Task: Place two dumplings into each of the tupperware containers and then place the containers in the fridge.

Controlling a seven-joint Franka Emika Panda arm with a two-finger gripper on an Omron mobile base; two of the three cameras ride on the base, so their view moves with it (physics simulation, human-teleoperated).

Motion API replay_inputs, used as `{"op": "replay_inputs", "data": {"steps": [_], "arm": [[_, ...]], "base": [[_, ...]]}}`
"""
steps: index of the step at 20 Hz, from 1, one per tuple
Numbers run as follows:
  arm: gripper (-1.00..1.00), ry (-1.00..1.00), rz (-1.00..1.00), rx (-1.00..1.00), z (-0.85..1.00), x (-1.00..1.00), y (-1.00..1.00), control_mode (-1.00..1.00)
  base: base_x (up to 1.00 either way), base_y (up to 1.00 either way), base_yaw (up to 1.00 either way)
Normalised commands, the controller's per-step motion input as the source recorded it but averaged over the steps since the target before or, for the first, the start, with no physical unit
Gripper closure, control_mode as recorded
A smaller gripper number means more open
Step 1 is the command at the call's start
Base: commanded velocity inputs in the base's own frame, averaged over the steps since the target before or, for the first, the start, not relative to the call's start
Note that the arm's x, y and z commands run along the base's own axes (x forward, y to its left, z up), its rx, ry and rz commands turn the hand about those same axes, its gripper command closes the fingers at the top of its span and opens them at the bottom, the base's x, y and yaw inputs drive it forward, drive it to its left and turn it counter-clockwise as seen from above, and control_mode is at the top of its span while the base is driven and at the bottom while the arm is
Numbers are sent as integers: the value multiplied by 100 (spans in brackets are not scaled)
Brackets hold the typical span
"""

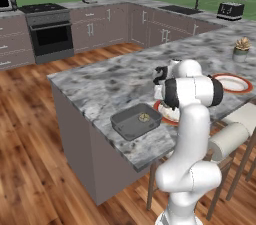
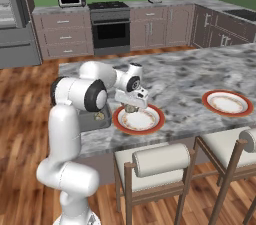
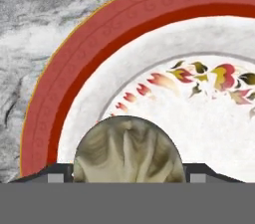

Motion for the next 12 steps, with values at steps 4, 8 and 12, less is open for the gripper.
{"op": "replay_inputs", "data": {"steps": [4,8,12], "arm": [[100,-1,0,-10,39,-52,96,-100],[100,0,0,-11,2,-72,100,-100],[100,0,3,-4,0,-41,100,-100]], "base": [[0,0,0],[0,0,0],[0,0,0]]}}
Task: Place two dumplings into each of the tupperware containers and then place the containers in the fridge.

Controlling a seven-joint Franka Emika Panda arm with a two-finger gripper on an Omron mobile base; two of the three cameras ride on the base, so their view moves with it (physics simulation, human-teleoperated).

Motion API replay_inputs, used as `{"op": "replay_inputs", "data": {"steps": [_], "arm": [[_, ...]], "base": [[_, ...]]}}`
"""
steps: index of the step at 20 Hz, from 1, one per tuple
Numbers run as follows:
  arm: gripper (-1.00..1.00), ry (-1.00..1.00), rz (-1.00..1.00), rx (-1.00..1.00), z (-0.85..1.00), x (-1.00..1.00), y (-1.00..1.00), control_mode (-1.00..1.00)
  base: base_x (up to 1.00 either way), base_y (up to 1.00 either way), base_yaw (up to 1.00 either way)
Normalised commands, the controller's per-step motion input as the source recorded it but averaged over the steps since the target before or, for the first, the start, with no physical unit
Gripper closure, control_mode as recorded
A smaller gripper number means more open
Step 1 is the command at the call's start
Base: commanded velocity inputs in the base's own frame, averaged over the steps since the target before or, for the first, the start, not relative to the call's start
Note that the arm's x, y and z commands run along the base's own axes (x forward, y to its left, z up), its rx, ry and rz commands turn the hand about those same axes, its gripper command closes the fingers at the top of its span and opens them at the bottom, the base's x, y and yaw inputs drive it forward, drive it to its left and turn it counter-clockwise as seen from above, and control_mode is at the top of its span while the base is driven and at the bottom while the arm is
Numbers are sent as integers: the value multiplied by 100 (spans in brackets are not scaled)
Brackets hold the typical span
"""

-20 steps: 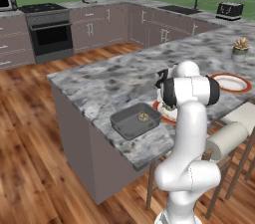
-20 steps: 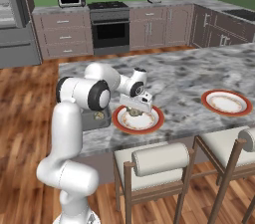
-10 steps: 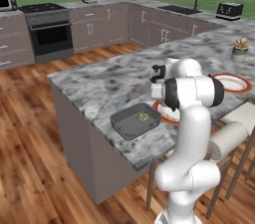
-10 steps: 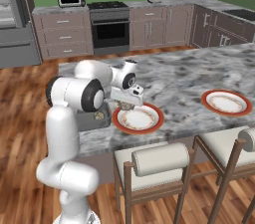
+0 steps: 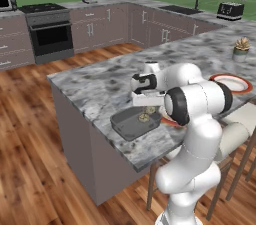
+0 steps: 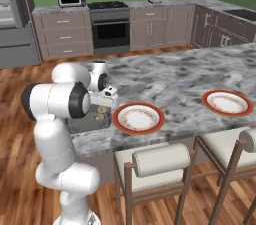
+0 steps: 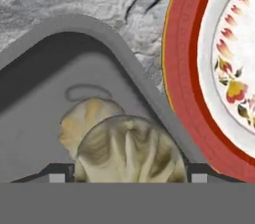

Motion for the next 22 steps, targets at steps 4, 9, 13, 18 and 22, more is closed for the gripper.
{"op": "replay_inputs", "data": {"steps": [4,9,13,18,22], "arm": [[100,0,6,0,0,-11,100,-100],[100,2,6,0,-2,13,68,-100],[100,10,4,0,-21,0,20,-100],[100,6,0,0,-29,4,1,-100],[-100,1,0,0,-19,0,9,-100]], "base": [[0,0,0],[0,0,0],[0,0,0],[0,0,0],[0,0,0]]}}
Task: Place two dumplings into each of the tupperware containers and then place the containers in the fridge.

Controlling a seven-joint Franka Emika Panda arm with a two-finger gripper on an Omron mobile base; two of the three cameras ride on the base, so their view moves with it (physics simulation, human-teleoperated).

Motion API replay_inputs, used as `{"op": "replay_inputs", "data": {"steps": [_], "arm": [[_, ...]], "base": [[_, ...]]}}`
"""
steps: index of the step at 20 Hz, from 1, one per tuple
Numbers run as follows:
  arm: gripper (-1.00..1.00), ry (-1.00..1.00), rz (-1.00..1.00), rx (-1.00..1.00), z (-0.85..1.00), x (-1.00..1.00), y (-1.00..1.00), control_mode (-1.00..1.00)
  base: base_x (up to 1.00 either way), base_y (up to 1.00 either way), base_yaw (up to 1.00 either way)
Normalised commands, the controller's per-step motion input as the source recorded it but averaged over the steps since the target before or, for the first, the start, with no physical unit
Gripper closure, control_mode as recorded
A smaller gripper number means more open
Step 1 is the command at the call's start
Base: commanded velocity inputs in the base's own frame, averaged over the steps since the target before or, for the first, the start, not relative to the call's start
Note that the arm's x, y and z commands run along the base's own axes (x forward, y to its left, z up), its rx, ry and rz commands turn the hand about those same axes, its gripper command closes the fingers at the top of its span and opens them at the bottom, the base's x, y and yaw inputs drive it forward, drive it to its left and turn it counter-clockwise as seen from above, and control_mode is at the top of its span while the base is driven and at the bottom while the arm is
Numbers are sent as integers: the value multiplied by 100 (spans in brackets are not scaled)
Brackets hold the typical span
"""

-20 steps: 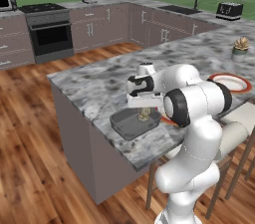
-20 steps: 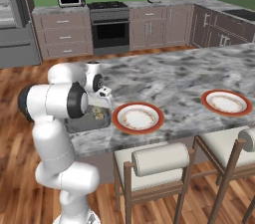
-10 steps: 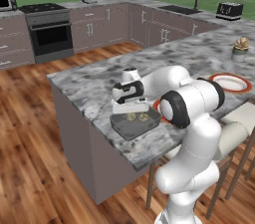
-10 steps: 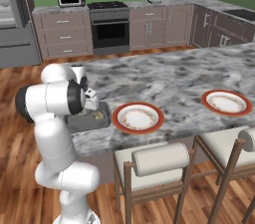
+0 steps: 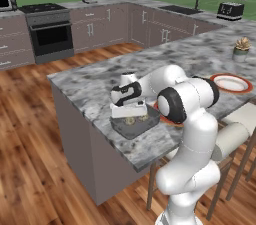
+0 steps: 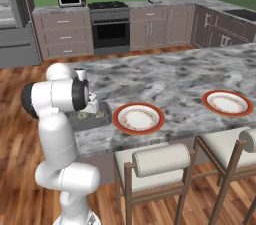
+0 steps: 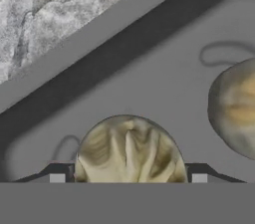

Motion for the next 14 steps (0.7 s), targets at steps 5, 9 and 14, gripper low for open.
{"op": "replay_inputs", "data": {"steps": [5,9,14], "arm": [[-100,0,0,0,-3,0,5,-100],[-100,0,0,0,19,-16,0,-100],[-100,0,-1,0,21,-29,-5,-100]], "base": [[0,0,0],[0,0,0],[0,0,0]]}}
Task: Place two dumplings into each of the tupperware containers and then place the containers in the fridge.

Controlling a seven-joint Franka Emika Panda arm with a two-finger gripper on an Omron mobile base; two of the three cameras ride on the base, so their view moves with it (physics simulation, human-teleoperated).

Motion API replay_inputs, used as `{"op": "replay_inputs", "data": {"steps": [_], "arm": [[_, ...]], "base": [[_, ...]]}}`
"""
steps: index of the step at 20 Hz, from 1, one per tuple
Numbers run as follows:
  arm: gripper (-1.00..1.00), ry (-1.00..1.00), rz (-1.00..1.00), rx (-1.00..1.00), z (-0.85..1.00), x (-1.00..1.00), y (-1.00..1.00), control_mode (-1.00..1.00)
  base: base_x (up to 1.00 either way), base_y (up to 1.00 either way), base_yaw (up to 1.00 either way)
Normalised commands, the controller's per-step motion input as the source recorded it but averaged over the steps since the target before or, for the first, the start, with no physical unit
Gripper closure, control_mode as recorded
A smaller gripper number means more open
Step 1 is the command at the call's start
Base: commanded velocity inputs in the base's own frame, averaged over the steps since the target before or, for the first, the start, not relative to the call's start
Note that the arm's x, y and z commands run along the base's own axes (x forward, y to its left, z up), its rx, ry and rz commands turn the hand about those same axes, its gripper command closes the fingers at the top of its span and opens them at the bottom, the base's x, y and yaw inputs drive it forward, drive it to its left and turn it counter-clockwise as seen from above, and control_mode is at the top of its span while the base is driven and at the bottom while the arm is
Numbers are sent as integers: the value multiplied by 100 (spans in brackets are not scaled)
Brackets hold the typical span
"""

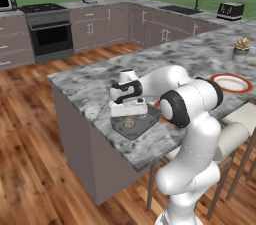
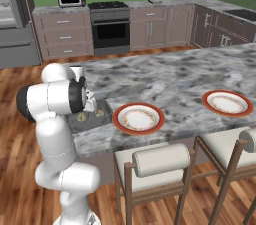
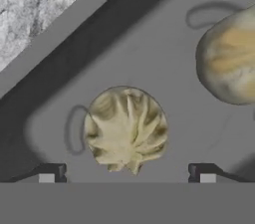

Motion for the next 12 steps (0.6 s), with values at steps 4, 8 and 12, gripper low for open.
{"op": "replay_inputs", "data": {"steps": [4,8,12], "arm": [[-100,0,-14,0,30,-51,-41,-100],[-100,0,-24,0,41,-55,-47,-100],[-100,0,-16,0,22,-69,-11,-100]], "base": [[0,0,0],[0,0,0],[0,0,0]]}}
